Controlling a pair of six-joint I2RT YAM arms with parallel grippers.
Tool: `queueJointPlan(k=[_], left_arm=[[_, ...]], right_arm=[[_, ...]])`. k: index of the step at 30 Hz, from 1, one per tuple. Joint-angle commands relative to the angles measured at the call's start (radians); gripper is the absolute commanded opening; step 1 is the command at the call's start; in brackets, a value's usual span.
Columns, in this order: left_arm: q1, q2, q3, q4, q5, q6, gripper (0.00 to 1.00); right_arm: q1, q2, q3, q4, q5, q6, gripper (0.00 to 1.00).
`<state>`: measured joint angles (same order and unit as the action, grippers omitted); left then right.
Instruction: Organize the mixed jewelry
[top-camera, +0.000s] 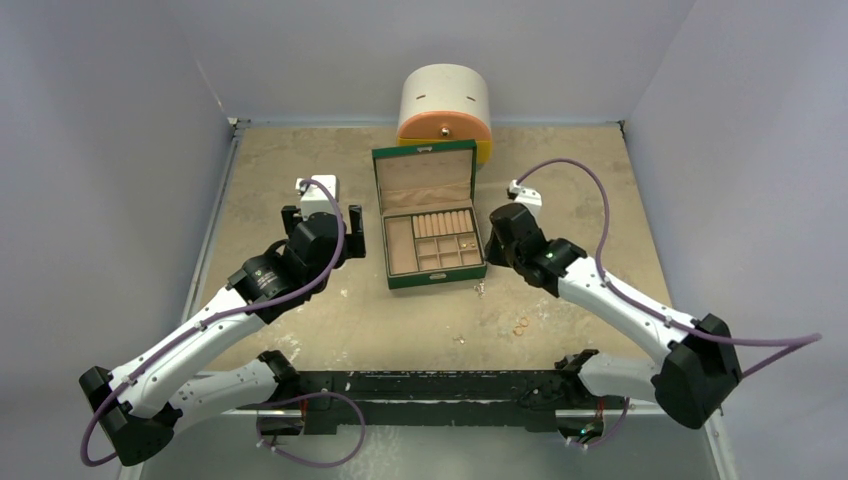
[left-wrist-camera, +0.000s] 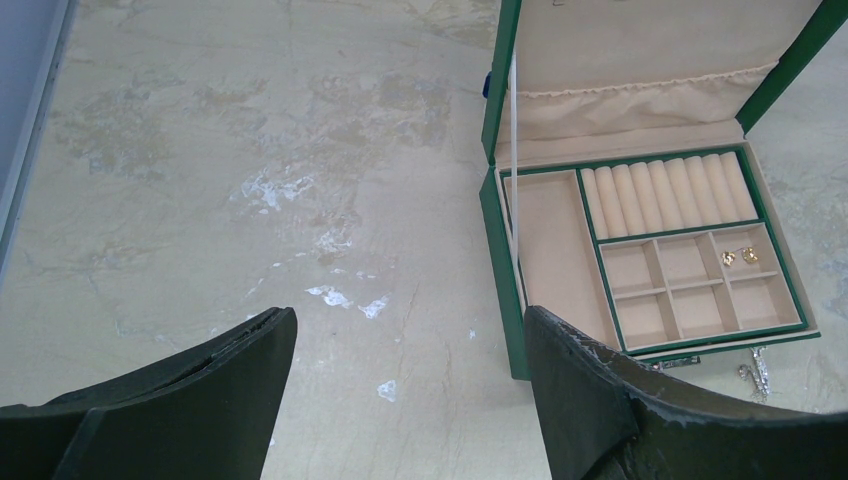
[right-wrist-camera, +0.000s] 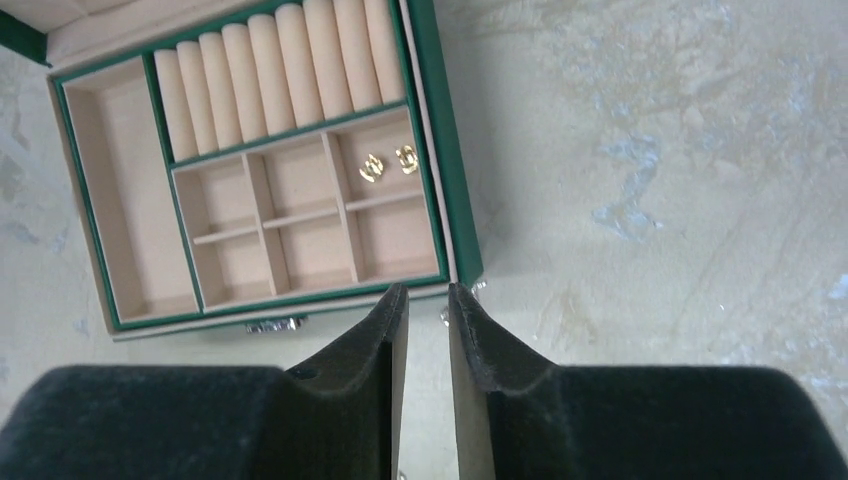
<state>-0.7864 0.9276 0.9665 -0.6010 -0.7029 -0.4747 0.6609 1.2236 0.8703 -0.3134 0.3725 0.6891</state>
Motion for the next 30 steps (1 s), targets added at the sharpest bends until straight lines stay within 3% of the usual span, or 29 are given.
queueJointPlan(k=[1,10,18,30], left_arm=[[0.004,0.002,-0.007,0.018,-0.01,0.019,0.83],[0.006,-0.005,-0.007,0.018,-0.012,0.019,0.83],[0.006,-0.01,-0.005,0.02,-0.003,0.019,0.83],[0.006,-0.018,-0.005,0.023,0.008,0.02,0.83]], right_arm=[[0.003,-0.088,-0.02,-0.127,-0.01,0.034,0.25],[0.004,-0.208,-0.116,-0.296,-0.016,0.164,0.26],[0.003,-0.253,-0.243,-0.299,-0.105,0.222,0.27],[0.006,-0.242,-0.34,-0.337,-0.067,0.396,0.32]])
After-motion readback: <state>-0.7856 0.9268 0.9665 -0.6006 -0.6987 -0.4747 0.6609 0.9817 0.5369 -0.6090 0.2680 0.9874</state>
